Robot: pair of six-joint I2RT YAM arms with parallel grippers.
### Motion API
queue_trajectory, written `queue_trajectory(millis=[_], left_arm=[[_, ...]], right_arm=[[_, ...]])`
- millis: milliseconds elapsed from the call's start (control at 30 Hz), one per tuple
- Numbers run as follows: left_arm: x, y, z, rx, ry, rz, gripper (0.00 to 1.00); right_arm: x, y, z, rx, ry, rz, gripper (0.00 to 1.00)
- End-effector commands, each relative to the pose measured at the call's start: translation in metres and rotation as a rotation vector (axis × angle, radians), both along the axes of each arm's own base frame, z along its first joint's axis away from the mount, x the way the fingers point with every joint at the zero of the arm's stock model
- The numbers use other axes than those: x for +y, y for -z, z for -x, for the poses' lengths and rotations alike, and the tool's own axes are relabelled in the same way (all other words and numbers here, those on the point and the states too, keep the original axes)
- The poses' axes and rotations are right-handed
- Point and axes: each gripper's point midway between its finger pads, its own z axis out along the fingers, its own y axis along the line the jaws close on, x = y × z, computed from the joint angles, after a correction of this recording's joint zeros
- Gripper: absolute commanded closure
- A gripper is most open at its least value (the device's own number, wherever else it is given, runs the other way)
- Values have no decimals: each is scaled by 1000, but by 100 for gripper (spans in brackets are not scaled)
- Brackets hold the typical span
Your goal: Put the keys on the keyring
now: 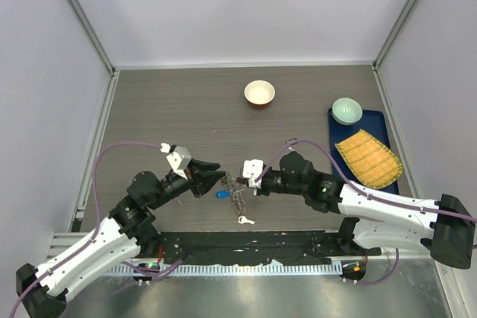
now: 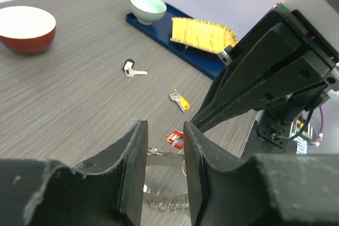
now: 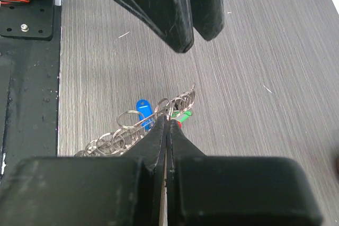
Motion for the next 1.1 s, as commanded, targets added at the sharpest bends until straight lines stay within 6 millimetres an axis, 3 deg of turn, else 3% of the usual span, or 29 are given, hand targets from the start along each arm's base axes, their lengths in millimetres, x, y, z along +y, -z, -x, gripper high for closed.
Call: queue_trajectory(millis=[0, 33, 67, 267, 300, 400, 633, 900, 1067], left_arm=[[-5, 5, 3, -19, 67, -179, 62], [-6, -9, 3, -41, 80, -188, 61], [-9, 6, 10, 4, 136, -259, 60], [-8, 12, 24, -11, 342, -496, 60], [-14, 20, 31, 18, 434, -507, 60], [-12, 32, 28, 27, 547, -545, 59], [-20, 33, 41, 30, 812, -546, 57], [-31, 29, 47, 67, 853, -470, 58], [-36, 38, 33, 93, 788, -480, 62]], right_arm=[[6, -27, 0, -49, -26, -24, 99], [6, -28, 1, -48, -37, -15, 99], [6, -29, 2, -53, -44, -11, 99], [6, -32, 10, -54, -89, -11, 99], [6, -32, 10, -54, -89, -10, 99], [5, -31, 12, -52, -99, -6, 99], [3, -33, 13, -54, -100, -11, 99], [4, -33, 12, -56, -98, -15, 99], [5, -33, 13, -52, -102, -14, 99]])
